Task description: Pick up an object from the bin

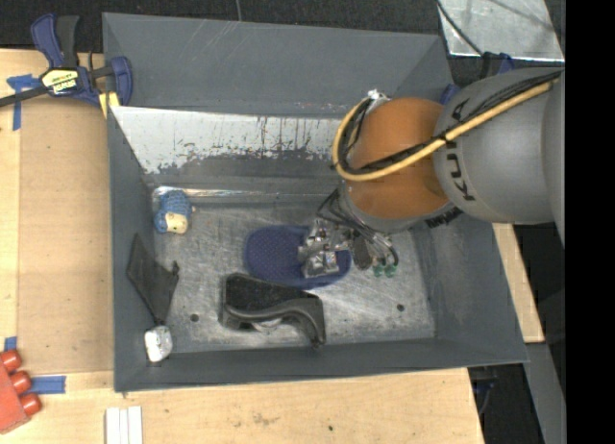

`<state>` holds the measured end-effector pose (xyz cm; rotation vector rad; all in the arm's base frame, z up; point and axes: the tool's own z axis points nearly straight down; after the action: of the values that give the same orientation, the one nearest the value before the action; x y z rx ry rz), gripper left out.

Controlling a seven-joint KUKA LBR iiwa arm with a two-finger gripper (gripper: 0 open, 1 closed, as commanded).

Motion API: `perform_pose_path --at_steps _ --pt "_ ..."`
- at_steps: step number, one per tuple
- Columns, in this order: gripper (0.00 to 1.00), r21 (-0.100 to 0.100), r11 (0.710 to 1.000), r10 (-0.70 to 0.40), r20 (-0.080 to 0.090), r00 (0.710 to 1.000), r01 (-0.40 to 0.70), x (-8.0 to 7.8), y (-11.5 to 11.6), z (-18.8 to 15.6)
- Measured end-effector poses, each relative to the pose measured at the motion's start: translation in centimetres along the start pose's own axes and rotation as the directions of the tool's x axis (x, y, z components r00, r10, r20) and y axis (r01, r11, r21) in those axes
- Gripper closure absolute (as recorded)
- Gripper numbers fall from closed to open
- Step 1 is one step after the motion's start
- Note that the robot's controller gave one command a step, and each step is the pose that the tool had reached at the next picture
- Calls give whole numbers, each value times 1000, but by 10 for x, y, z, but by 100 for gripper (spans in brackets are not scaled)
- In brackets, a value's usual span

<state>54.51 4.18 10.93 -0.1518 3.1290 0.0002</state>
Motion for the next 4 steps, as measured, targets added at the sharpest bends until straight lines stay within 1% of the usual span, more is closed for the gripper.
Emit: perform_pose_path --at_steps 1,2,3,4 --pt "100 1 994 -107 -1 994 107 61 -15 -96" --pt "0 -1 994 -107 -7 994 107 61 -14 -92" --pt "0 4 996 -84 6 996 84 0 11 0" --pt "100 4 997 -81 22 996 81 -4 11 -1"
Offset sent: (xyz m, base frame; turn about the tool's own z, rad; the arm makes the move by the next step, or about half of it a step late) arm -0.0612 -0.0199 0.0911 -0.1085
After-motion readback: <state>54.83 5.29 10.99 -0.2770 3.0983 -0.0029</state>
